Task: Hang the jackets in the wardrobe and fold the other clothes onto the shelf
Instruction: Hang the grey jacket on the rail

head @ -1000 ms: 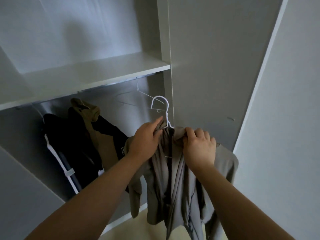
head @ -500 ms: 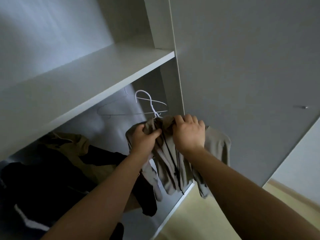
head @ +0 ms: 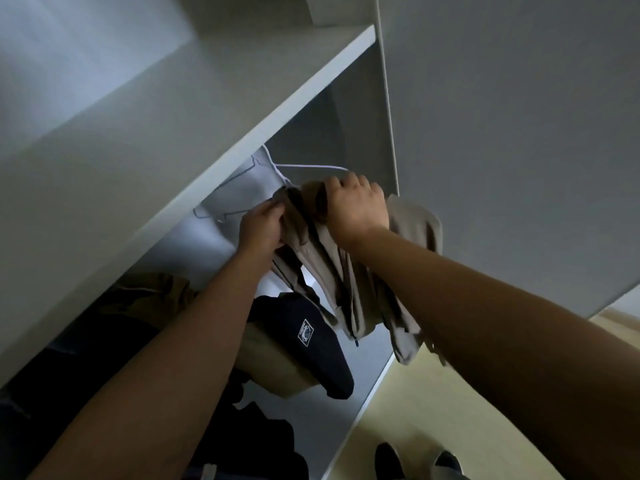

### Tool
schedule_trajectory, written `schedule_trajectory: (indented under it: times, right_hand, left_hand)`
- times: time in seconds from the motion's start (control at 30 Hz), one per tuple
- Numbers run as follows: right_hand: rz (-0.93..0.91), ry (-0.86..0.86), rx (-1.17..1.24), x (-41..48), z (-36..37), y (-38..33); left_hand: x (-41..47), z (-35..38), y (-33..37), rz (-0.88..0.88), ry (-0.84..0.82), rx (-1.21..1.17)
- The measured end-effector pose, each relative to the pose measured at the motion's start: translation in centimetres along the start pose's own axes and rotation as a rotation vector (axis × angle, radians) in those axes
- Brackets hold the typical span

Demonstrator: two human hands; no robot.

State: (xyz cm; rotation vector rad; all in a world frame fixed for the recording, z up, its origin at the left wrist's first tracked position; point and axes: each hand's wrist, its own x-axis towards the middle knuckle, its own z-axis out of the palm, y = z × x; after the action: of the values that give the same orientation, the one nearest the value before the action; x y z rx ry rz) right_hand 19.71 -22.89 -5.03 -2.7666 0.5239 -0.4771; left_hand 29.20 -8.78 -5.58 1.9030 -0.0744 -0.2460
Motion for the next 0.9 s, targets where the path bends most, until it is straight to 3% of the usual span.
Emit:
schedule_trajectory:
  times: [0.33, 0.63, 0.9]
  right_hand:
    - [0.011, 0.014, 0.138, 4.3, 5.6, -1.5]
    - [-0.035, 0.023, 0.203, 8.2, 6.3, -3.4]
    - [-0.087, -0.028, 0.165, 10.7, 7.3, -5.7]
  left_hand:
    - [5.4, -0.7, -1.0, 0.034, 0.067, 0.012]
    - [6.6, -1.7, -0.4, 0.101, 0.121, -0.034]
    - [8.1, -2.0, -0.9, 0.06, 0.105, -0.114]
